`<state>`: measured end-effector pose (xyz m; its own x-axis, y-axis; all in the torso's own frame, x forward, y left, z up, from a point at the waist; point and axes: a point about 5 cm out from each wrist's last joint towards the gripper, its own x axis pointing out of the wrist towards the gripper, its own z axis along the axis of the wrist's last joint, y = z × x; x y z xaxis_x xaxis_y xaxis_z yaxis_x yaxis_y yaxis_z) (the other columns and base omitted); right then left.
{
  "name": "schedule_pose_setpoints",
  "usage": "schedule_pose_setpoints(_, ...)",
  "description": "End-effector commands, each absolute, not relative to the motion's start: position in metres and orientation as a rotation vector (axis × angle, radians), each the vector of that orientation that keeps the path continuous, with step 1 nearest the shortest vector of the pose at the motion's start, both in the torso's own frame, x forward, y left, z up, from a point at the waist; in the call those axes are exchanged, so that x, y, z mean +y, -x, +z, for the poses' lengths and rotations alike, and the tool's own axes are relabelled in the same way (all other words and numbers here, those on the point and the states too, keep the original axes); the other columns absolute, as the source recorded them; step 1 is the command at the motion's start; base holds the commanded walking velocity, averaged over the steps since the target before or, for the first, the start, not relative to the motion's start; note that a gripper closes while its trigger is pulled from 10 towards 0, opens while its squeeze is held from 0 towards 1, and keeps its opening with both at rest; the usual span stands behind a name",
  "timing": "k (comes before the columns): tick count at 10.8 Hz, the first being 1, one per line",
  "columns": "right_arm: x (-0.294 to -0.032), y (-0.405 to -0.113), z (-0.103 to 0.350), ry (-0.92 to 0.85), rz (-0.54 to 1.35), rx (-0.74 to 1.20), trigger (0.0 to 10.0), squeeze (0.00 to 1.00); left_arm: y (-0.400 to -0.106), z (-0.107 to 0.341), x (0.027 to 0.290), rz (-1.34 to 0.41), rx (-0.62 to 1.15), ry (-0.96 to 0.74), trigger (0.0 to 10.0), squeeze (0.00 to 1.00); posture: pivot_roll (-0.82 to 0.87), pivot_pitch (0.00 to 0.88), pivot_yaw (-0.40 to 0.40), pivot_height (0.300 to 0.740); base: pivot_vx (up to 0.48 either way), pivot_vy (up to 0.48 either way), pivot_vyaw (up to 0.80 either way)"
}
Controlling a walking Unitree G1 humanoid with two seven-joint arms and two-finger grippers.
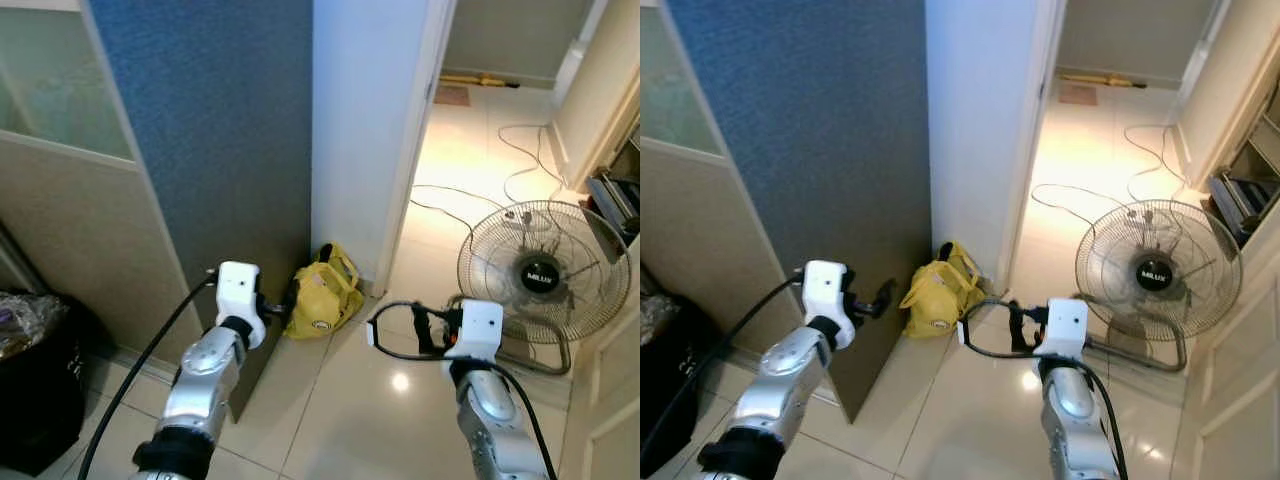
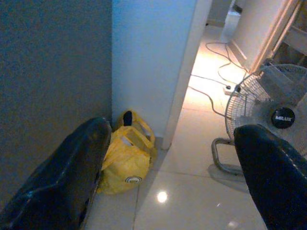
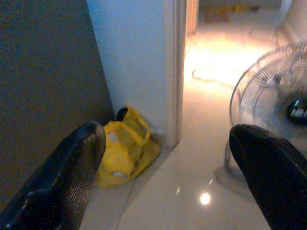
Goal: Clean up the room
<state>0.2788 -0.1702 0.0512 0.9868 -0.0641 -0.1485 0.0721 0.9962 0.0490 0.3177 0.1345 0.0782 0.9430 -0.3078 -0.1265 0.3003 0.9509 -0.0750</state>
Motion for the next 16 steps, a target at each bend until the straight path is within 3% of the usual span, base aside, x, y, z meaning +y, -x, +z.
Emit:
schedule_pose_setpoints(1,-0.19,-0.267,0.056,-0.001,-0.146,0.099,10.0,1.0,-0.31,0.084,0.149,-0.315,0.086,-0.019,10.0,1.0,0.12,0.0,0.016,0.74,0.0,0.0,0.0)
schedule_pose_setpoints(2,-0.205,-0.243,0.048,0.022,-0.163,0.107,10.0,1.0,-0.293,0.073,0.164,-0.315,0.109,-0.065,10.0,1.0,0.12,0.0,0.01,0.74,0.0,0.0,0.0)
schedule_pose_setpoints(3,-0.204,-0.235,0.041,0.03,-0.14,0.121,10.0,1.0,-0.29,0.07,0.16,-0.322,0.101,-0.046,10.0,1.0,0.12,0.0,0.008,0.74,0.0,0.0,0.0)
schedule_pose_setpoints(4,-0.193,-0.237,0.041,0.004,-0.07,0.085,10.0,1.0,-0.289,0.069,0.153,-0.33,0.077,-0.059,10.0,1.0,0.12,0.0,0.008,0.74,0.0,0.0,0.0)
schedule_pose_setpoints(6,-0.192,-0.249,0.035,0.001,-0.11,0.153,10.0,1.0,-0.286,0.069,0.147,-0.35,0.076,-0.009,10.0,1.0,0.11,0.0,0.014,0.74,0.0,0.0,0.0)
schedule_pose_setpoints(7,-0.192,-0.253,0.041,0.026,-0.096,0.133,10.0,0.0,-0.288,0.069,0.144,-0.363,0.089,-0.004,10.0,0.0,0.11,0.0,0.012,0.74,0.0,0.0,0.0)
schedule_pose_setpoints(10,-0.189,-0.264,0.047,0.051,-0.051,0.107,10.0,0.0,-0.296,0.065,0.145,-0.329,0.122,-0.006,10.0,0.0,0.1,0.0,0.027,0.74,0.0,0.116,0.42)
schedule_pose_setpoints(12,-0.183,-0.266,0.045,0.033,-0.007,0.136,10.0,0.0,-0.297,0.067,0.14,-0.322,0.102,-0.008,10.0,0.0,0.1,0.0,0.025,0.74,0.0,-0.467,0.6)
schedule_pose_setpoints(16,-0.191,-0.264,0.036,-0.005,-0.017,0.188,10.0,0.0,-0.305,0.064,0.158,-0.139,0.155,-0.046,10.0,0.0,0.11,0.0,0.023,0.74,0.0,-0.455,0.58)
